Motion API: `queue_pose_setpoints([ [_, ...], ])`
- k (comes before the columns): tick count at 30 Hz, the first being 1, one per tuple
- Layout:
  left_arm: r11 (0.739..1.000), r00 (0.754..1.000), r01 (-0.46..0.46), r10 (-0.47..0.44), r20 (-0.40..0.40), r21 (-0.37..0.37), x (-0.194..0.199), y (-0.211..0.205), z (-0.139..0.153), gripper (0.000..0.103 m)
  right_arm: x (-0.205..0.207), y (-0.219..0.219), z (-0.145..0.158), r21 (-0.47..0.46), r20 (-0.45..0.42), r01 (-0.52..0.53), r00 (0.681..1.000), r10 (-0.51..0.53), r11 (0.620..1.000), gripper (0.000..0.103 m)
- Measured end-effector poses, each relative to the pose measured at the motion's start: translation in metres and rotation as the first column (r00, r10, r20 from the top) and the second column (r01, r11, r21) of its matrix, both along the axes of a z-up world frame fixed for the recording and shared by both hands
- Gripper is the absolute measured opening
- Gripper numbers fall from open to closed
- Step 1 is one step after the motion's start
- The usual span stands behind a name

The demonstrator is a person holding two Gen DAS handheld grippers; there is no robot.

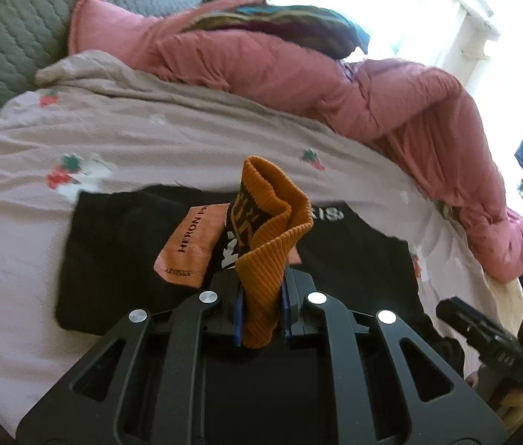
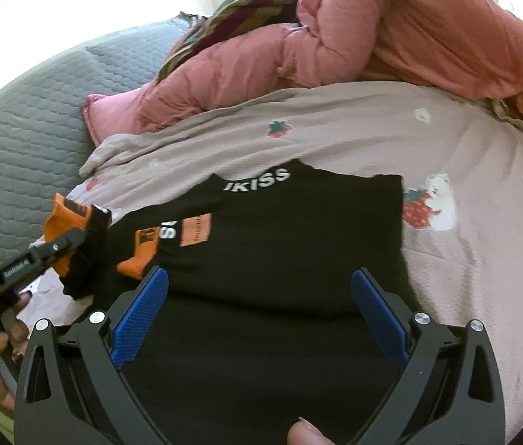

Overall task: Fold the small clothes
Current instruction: 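Lift the sleeve with the left gripper, fold it across the body, release, then grasp the stacked orange cuffs with the right gripper and lift them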

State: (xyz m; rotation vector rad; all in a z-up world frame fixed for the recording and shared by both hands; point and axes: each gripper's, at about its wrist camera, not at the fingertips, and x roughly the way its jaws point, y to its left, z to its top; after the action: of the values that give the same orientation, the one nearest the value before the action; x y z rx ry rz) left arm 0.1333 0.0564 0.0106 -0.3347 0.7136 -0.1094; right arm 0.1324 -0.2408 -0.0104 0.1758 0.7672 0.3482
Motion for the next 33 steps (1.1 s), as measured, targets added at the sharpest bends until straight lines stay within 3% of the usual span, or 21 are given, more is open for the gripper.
queue_pose_setpoints([
  [1, 1.000, 1.000, 0.010, -0.010, -0.004, 0.000, 0.002, -0.003, -0.003, 0.009, 0.001, -0.002, -0.002, -0.001, -0.005, 0.007, 1.000, -0.007, 1.000, 0.098],
  [3, 0.999, 0.999, 0.048, -0.048, -0.015, -0.017, 0.004, -0.010, -0.011, 0.020, 0.004, -0.004, -0.005, -0.001, -0.017, 0.017, 1.000, -0.017, 1.000, 0.098],
  [5, 0.996, 0.996, 0.081, -0.082, -0.021, -0.029, 0.004, -0.015, -0.017, 0.043, 0.005, -0.002, -0.008, 0.003, -0.030, 0.020, 0.999, -0.020, 1.000, 0.098],
  [8, 0.994, 0.994, 0.104, -0.105, -0.020, -0.028, 0.000, -0.015, -0.021, 0.052, 0.007, 0.007, -0.014, -0.002, -0.050, 0.005, 0.999, -0.005, 1.000, 0.098],
  [13, 1.000, 1.000, 0.018, -0.019, 0.013, 0.013, -0.007, 0.010, -0.016, 0.058, 0.007, 0.035, -0.021, -0.017, -0.074, -0.049, 0.996, 0.048, 0.999, 0.098],
  [17, 0.986, 0.993, -0.114, 0.111, 0.038, 0.122, -0.010, 0.038, -0.016, 0.061, 0.007, 0.066, -0.025, -0.017, -0.089, -0.122, 0.989, 0.120, 0.992, 0.098],
  [23, 0.973, 0.987, -0.161, 0.161, 0.014, 0.164, -0.010, 0.062, -0.024, 0.074, 0.015, 0.105, -0.027, -0.057, -0.088, -0.195, 0.978, 0.190, 0.979, 0.098],
  [28, 0.975, 0.986, -0.164, 0.165, 0.006, 0.151, -0.009, 0.068, -0.028, 0.085, 0.026, 0.124, -0.038, -0.080, -0.114, -0.235, 0.968, 0.225, 0.969, 0.097],
  [30, 0.976, 0.986, -0.163, 0.167, -0.014, 0.147, -0.006, 0.070, -0.034, 0.086, 0.029, 0.130, -0.042, -0.090, -0.126, -0.249, 0.963, 0.237, 0.964, 0.093],
  [31, 0.976, 0.985, -0.165, 0.169, -0.020, 0.144, -0.006, 0.071, -0.035, 0.086, 0.030, 0.134, -0.044, -0.094, -0.134, -0.260, 0.960, 0.246, 0.961, 0.084],
  [33, 0.974, 0.983, -0.174, 0.179, -0.024, 0.142, -0.007, 0.074, -0.037, 0.088, 0.032, 0.140, -0.049, -0.100, -0.145, -0.277, 0.954, 0.261, 0.956, 0.078],
])
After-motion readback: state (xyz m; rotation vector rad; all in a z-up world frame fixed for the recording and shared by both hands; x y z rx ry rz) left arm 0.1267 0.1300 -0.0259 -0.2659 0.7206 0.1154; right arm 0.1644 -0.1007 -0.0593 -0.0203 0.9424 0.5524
